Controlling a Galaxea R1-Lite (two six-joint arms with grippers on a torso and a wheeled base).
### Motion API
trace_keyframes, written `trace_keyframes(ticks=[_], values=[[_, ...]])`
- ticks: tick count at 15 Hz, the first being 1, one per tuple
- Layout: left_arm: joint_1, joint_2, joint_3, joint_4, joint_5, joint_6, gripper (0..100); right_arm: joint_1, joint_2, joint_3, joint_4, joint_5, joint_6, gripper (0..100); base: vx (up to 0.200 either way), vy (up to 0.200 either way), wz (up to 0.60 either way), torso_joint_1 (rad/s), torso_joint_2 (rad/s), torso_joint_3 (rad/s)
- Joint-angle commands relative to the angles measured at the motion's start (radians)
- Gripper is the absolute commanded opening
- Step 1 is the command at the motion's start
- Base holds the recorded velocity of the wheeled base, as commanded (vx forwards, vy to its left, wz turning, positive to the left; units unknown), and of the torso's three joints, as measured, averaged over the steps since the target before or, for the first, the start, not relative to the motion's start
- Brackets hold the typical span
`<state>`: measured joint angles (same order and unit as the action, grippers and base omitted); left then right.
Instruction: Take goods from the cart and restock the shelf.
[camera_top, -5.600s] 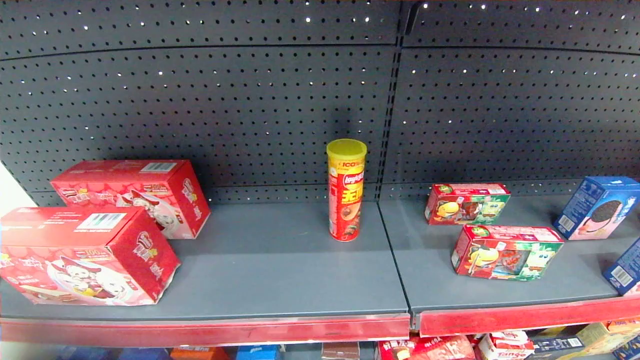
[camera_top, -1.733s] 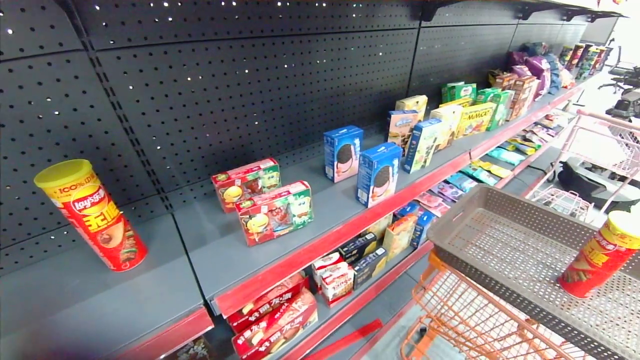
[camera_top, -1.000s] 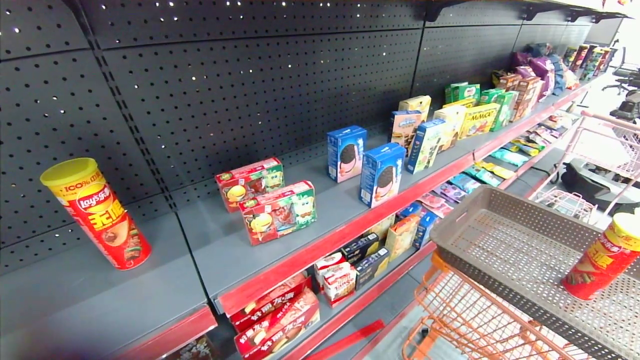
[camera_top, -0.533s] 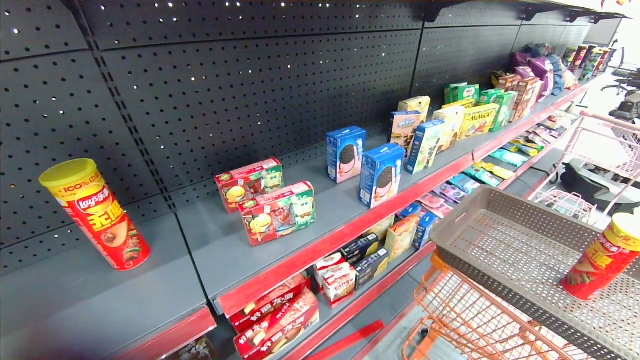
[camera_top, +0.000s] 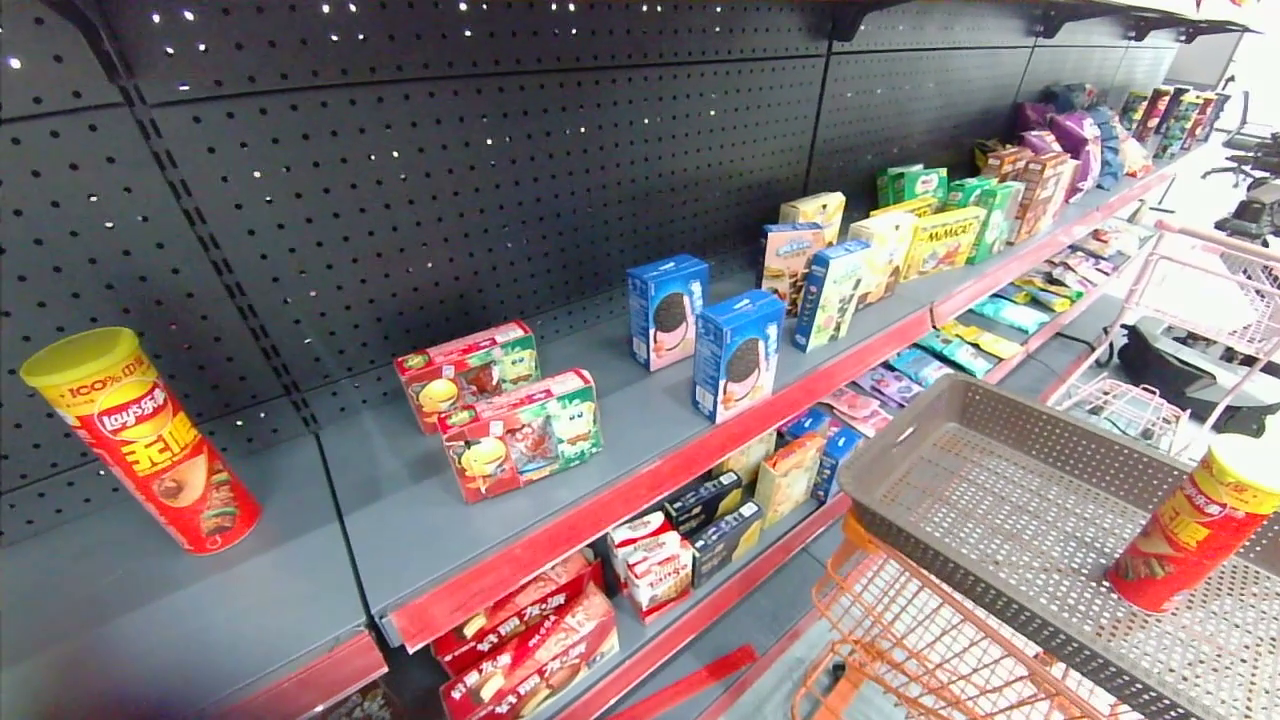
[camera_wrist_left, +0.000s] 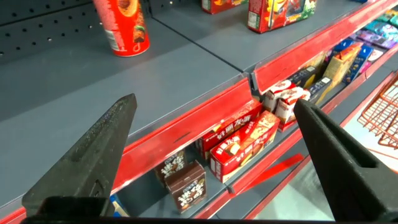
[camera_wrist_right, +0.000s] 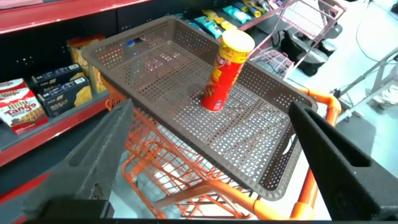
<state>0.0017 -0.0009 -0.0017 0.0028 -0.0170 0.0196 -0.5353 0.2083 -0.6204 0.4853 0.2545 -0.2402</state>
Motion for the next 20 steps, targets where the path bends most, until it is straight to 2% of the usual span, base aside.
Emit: trace_keyframes(ticks=[1, 8, 10, 12, 13, 14, 16, 20], values=[[0.0, 0.001, 0.0, 0.0, 0.0, -0.001, 100, 0.005, 0.002, -0.001, -0.001, 0.0, -0.001, 100, 0.0, 0.0, 0.0, 0.0, 0.0, 0.0], [0.0, 0.001, 0.0, 0.0, 0.003, -0.006, 100, 0.003, 0.003, 0.031, -0.016, -0.007, 0.002, 100, 0.0, 0.0, 0.0, 0.0, 0.0, 0.0], [0.0, 0.001, 0.0, 0.0, 0.002, -0.004, 100, -0.008, 0.028, 0.079, -0.091, -0.015, 0.019, 100, 0.0, 0.0, 0.0, 0.0, 0.0, 0.0], [0.0, 0.001, 0.0, 0.0, 0.002, -0.004, 100, -0.037, 0.085, 0.13, -0.198, -0.067, 0.107, 100, 0.0, 0.0, 0.0, 0.0, 0.0, 0.0], [0.0, 0.001, 0.0, 0.0, 0.002, -0.004, 100, -0.037, 0.085, 0.13, -0.198, -0.067, 0.107, 100, 0.0, 0.0, 0.0, 0.0, 0.0, 0.0], [0.0, 0.001, 0.0, 0.0, 0.002, -0.004, 100, -0.066, 0.146, 0.18, -0.314, -0.078, 0.162, 100, 0.0, 0.0, 0.0, 0.0, 0.0, 0.0], [0.0, 0.001, 0.0, 0.0, 0.002, -0.004, 100, -0.068, 0.184, 0.243, -0.412, -0.075, 0.182, 100, 0.0, 0.0, 0.0, 0.0, 0.0, 0.0], [0.0, 0.001, 0.0, 0.0, 0.002, -0.004, 100, -0.04, 0.209, 0.301, -0.458, -0.049, 0.2, 100, 0.0, 0.0, 0.0, 0.0, 0.0, 0.0]])
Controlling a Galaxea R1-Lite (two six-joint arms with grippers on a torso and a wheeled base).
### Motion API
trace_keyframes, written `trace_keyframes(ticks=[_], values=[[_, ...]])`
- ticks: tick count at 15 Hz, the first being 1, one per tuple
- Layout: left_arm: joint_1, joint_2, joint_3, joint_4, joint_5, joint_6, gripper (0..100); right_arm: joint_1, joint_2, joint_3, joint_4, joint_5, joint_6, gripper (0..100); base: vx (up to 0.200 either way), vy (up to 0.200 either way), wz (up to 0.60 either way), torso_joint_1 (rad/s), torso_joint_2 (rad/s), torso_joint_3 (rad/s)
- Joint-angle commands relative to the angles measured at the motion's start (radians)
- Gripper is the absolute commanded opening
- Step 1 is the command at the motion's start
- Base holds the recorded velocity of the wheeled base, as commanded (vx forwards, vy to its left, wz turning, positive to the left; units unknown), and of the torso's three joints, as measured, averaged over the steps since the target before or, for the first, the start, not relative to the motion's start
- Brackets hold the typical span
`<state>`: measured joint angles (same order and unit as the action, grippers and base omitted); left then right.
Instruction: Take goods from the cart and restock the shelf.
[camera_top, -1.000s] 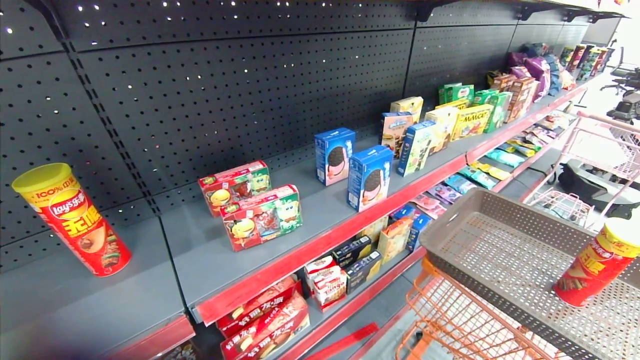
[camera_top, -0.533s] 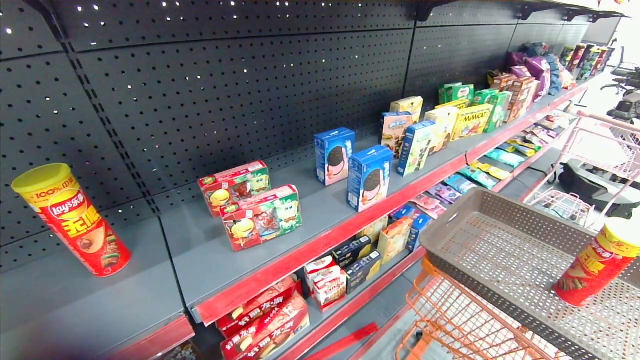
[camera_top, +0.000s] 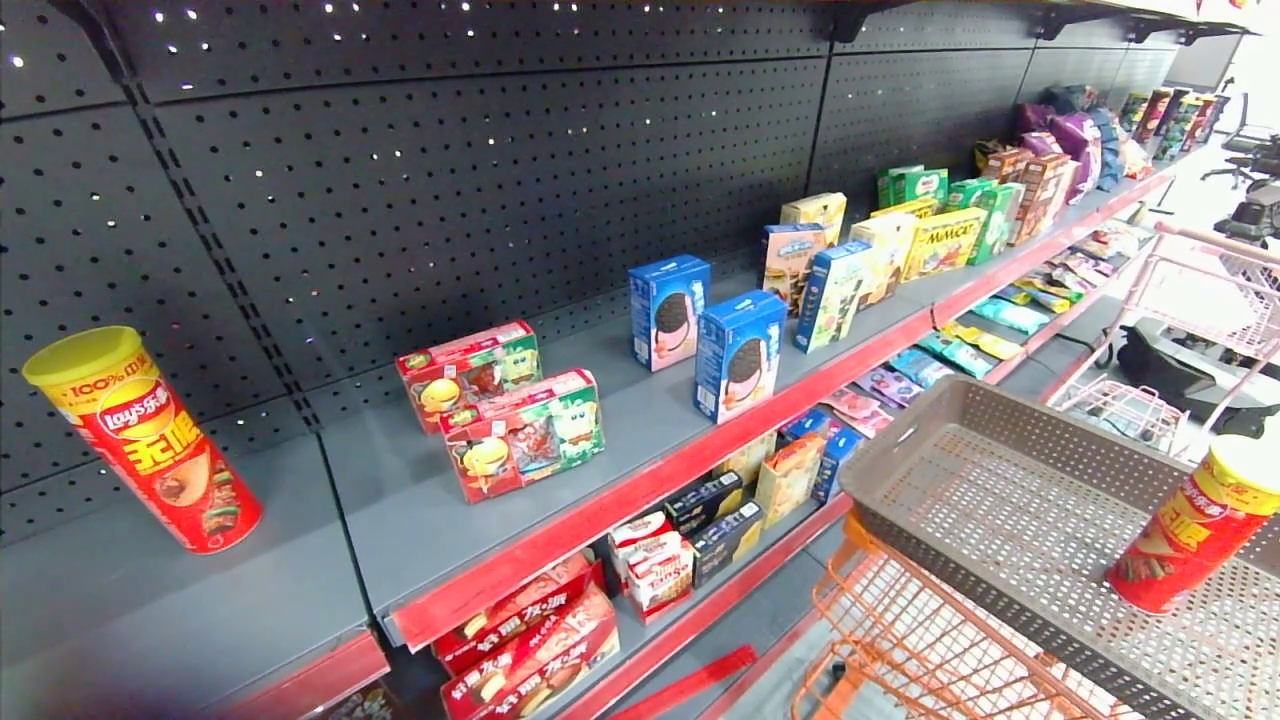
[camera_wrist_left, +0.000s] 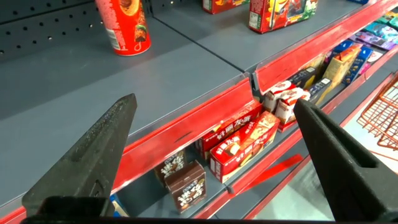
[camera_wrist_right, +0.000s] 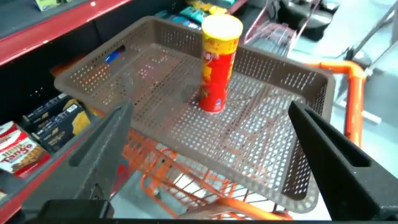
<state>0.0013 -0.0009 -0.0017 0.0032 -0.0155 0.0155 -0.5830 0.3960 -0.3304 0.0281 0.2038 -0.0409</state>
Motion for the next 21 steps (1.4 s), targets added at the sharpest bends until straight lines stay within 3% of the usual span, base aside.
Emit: trace_keyframes(ticks=[1, 4, 13, 17, 21], values=[[0.0, 0.001, 0.0, 0.0, 0.0, 0.0, 100, 0.046, 0.053, 0.005, -0.004, 0.006, 0.035, 100, 0.0, 0.0, 0.0, 0.0, 0.0, 0.0], [0.0, 0.001, 0.0, 0.0, 0.0, 0.0, 100, 0.107, 0.164, 0.028, -0.145, -0.003, 0.039, 100, 0.0, 0.0, 0.0, 0.0, 0.0, 0.0], [0.0, 0.001, 0.0, 0.0, 0.0, 0.0, 100, 0.196, 0.181, 0.05, -0.151, -0.001, 0.038, 100, 0.0, 0.0, -0.13, 0.001, 0.0, 0.001], [0.0, 0.001, 0.0, 0.0, 0.0, 0.0, 100, 0.192, 0.242, 0.03, -0.152, 0.0, 0.039, 100, 0.0, 0.0, 0.0, 0.0, 0.0, 0.0], [0.0, 0.001, 0.0, 0.0, 0.0, 0.0, 100, 0.135, 0.458, -0.09, -0.152, 0.002, 0.035, 100, 0.0, 0.0, 0.0, 0.0, 0.0, 0.0]])
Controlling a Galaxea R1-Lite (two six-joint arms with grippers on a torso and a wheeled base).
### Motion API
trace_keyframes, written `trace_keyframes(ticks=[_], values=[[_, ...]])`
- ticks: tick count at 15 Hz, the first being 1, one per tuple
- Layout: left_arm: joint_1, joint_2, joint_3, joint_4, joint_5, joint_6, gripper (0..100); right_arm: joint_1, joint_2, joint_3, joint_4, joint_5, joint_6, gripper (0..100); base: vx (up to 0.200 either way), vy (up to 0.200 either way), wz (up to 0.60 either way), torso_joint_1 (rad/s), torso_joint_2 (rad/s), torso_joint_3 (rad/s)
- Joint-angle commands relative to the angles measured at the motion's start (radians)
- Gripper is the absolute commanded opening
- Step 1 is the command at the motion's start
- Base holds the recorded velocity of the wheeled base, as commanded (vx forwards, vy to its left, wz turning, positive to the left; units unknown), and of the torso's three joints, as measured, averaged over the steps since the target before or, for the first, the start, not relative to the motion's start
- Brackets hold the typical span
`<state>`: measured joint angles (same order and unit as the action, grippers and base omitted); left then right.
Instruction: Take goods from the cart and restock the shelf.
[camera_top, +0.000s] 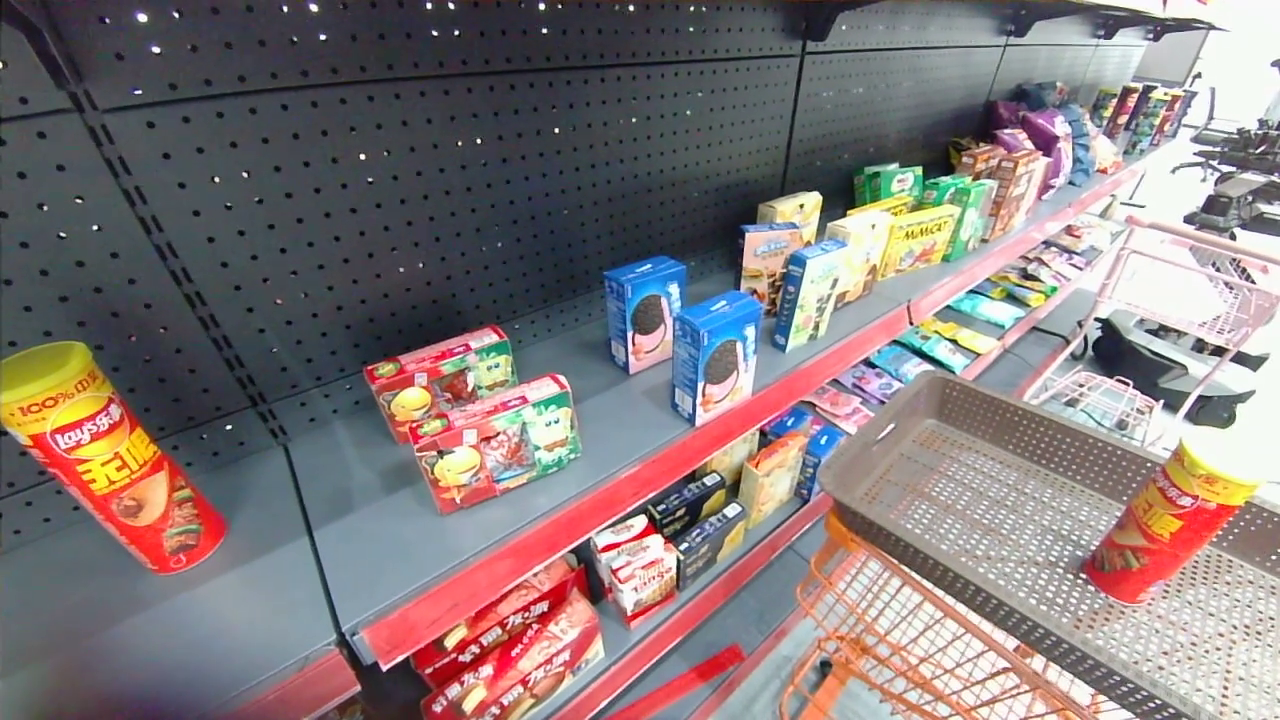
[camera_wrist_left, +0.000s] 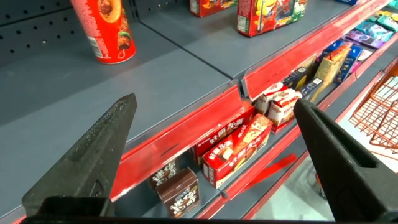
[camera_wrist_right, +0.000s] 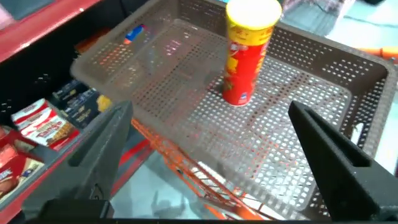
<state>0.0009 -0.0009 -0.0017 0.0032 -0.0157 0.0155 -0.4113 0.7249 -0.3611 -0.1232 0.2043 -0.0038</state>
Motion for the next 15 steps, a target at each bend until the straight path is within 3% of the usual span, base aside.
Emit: trace_keyframes(ticks=[1, 5, 11, 15], values=[[0.001, 0.001, 0.0, 0.0, 0.0, 0.0, 100, -0.07, 0.171, -0.081, -0.001, 0.001, -0.042, 100, 0.0, 0.0, 0.0, 0.0, 0.0, 0.0], [0.001, 0.001, 0.0, 0.0, 0.0, 0.0, 100, -0.172, 0.298, -0.078, -0.041, 0.001, -0.229, 100, 0.0, 0.0, 0.0, 0.0, 0.0, 0.0], [0.001, 0.001, 0.0, 0.0, 0.0, 0.0, 100, -0.153, 0.449, 0.042, -0.337, 0.004, -0.245, 100, 0.0, 0.0, 0.0, 0.0, 0.0, 0.0], [0.001, 0.001, 0.0, 0.0, 0.0, 0.0, 100, -0.158, 0.551, 0.192, -0.615, 0.004, -0.254, 100, 0.0, 0.0, 0.0, 0.0, 0.0, 0.0]])
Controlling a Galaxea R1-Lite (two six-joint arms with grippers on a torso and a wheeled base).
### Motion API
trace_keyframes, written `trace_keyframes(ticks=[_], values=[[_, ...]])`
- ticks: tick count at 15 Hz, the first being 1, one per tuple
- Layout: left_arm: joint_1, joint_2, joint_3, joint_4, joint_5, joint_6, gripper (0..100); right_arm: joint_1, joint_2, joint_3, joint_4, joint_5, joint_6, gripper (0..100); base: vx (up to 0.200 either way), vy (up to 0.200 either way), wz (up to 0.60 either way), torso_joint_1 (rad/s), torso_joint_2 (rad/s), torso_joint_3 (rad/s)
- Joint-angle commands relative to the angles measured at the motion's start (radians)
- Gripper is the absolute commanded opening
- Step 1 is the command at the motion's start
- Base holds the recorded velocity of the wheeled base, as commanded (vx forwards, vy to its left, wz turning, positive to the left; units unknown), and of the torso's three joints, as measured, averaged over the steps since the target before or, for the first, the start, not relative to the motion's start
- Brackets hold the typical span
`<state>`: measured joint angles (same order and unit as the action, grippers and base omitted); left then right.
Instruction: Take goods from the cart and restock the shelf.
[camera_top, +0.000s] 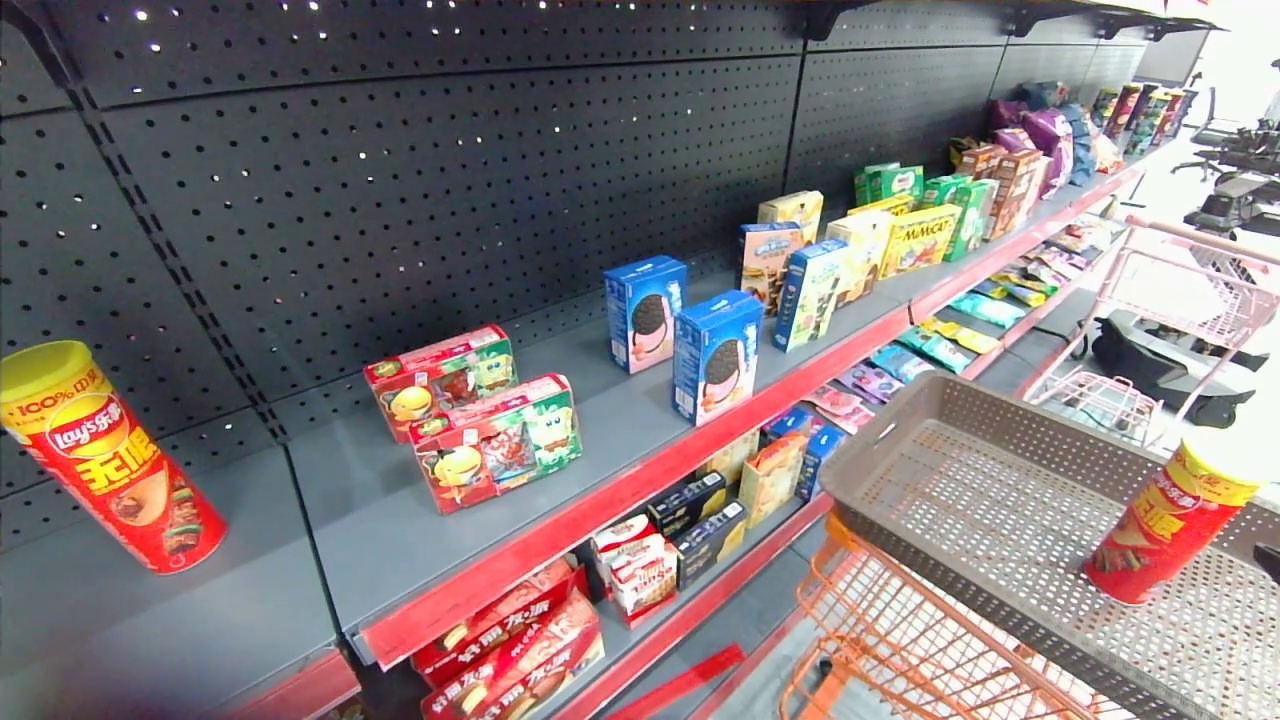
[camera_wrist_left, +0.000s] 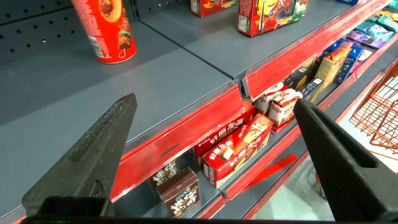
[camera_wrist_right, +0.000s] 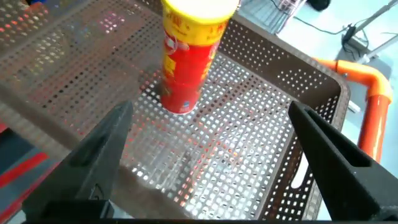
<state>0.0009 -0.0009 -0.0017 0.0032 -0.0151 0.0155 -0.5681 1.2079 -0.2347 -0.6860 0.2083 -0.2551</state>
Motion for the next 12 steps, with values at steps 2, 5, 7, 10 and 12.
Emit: trace_keyframes(ticks=[2, 5, 7, 10, 12], values=[[0.001, 0.001, 0.0, 0.0, 0.0, 0.0, 100, -0.003, 0.116, 0.044, -0.089, -0.001, -0.001, 100, 0.0, 0.0, 0.0, 0.0, 0.0, 0.0], [0.001, 0.001, 0.0, 0.0, 0.0, 0.0, 100, -0.015, 0.191, 0.031, -0.187, 0.0, 0.007, 100, 0.0, 0.0, 0.0, 0.0, 0.0, 0.0], [0.001, 0.001, 0.0, 0.0, 0.0, 0.0, 100, -0.007, 0.223, 0.023, -0.199, 0.0, 0.01, 100, 0.0, 0.0, 0.0, 0.0, 0.0, 0.0], [0.001, 0.001, 0.0, 0.0, 0.0, 0.0, 100, -0.004, 0.352, 0.051, -0.36, 0.0, 0.01, 100, 0.0, 0.0, 0.0, 0.0, 0.0, 0.0], [0.001, 0.001, 0.0, 0.0, 0.0, 0.0, 100, -0.006, 0.437, 0.046, -0.466, 0.002, 0.01, 100, 0.0, 0.0, 0.0, 0.0, 0.0, 0.0]])
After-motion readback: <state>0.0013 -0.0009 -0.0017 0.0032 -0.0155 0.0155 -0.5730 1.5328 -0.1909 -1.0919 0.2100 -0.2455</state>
